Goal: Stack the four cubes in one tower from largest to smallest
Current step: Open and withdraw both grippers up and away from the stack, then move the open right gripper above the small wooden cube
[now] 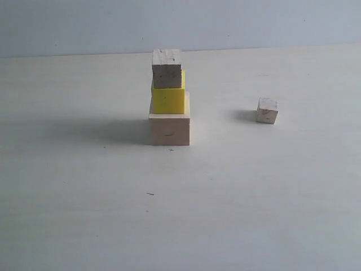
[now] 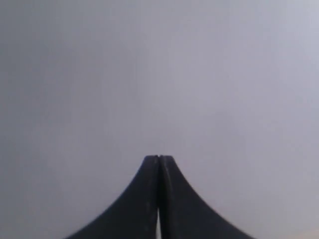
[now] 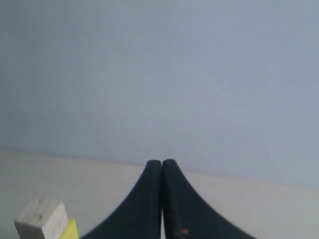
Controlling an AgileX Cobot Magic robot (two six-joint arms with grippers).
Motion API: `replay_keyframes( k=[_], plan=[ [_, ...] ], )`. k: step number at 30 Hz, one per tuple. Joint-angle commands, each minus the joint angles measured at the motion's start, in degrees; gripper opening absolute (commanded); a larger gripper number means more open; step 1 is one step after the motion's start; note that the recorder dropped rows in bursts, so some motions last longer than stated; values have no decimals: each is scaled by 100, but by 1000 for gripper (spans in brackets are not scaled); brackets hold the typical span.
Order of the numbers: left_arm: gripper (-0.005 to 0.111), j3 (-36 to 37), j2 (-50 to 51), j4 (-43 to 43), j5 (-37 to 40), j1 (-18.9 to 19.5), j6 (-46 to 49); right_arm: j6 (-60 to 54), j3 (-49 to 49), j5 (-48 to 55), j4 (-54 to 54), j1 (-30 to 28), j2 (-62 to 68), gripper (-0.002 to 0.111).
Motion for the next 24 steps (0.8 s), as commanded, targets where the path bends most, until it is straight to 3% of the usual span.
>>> replay_keyframes(
  k=[1, 5, 17, 24],
  plan=[
    [0, 158, -327, 35, -625, -28, 7, -316, 22, -361, -75, -17, -623, 0],
    [0, 598, -325, 24, -1401, -28, 172, -326, 22, 379, -75, -17, -495, 0],
    [0, 1291, -325, -208, -1126, -28, 148, -25, -410, 1427, -177, -17, 2340, 1],
    [0, 1612, -325, -208, -872, -28, -413, 904, -1604, 2607, -990, -17, 4121, 33]
  ],
)
